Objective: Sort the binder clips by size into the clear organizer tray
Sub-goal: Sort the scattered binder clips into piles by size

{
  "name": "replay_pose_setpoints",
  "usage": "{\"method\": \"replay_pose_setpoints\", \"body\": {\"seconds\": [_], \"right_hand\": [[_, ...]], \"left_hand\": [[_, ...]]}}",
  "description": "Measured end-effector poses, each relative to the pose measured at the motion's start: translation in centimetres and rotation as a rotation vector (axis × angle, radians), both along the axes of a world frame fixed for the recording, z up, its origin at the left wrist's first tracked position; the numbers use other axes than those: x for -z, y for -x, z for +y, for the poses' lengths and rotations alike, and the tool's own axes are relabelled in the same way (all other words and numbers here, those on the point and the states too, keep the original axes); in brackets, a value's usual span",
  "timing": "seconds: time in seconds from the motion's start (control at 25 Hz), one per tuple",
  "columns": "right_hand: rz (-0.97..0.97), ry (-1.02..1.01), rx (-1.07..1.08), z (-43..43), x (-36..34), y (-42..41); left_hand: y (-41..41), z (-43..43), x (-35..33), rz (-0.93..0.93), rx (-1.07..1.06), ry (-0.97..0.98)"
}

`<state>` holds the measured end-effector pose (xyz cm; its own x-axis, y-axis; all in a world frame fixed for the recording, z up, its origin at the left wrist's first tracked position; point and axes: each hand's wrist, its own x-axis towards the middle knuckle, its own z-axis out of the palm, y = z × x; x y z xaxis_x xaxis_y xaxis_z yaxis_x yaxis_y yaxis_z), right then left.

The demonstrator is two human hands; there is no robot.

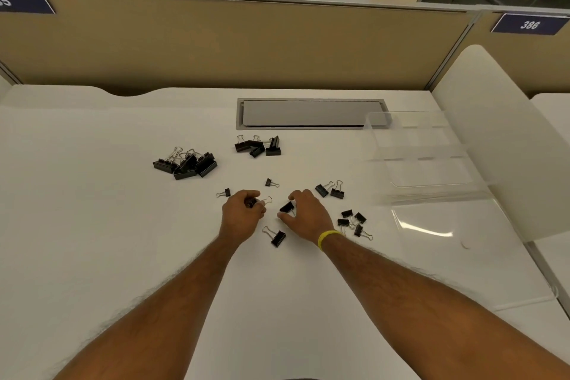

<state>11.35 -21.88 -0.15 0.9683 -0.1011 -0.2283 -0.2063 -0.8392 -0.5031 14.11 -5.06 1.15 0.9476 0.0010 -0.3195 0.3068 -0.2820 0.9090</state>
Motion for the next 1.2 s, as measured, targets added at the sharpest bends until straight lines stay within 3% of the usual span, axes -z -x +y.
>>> {"method": "replay_pose_setpoints", "body": {"seconds": [0.2, 0.44, 0.64, 0.92, 1.2], "right_hand": [[0.0, 0.03, 0.032, 0.0, 0.0, -1.3], [-0.176, -0.261, 0.233, -1.9, -0.2, -2.9], [-0.26, -0.221, 0.282, -5.6, -0.6, -7.5], [-0.128, -0.117, 0.26, -10.1, 0.4, -12.7], [-0.146, -0.112, 0.146, -11.7, 1.7, -13.9]], "left_hand": [[-1.6, -1.0, 0.4, 0.024, 0.008, 0.034], [-4.6, -4.3, 1.0, 0.028, -0.057, 0.066], [-8.4, -8.2, 0.4, 0.05, -0.059, 0.072], [-13.5, -12.7, 1.3, 0.04, 0.004, -0.085], [-14.6, -14.8, 1.7, -0.012, 0.142, -0.28]]}}
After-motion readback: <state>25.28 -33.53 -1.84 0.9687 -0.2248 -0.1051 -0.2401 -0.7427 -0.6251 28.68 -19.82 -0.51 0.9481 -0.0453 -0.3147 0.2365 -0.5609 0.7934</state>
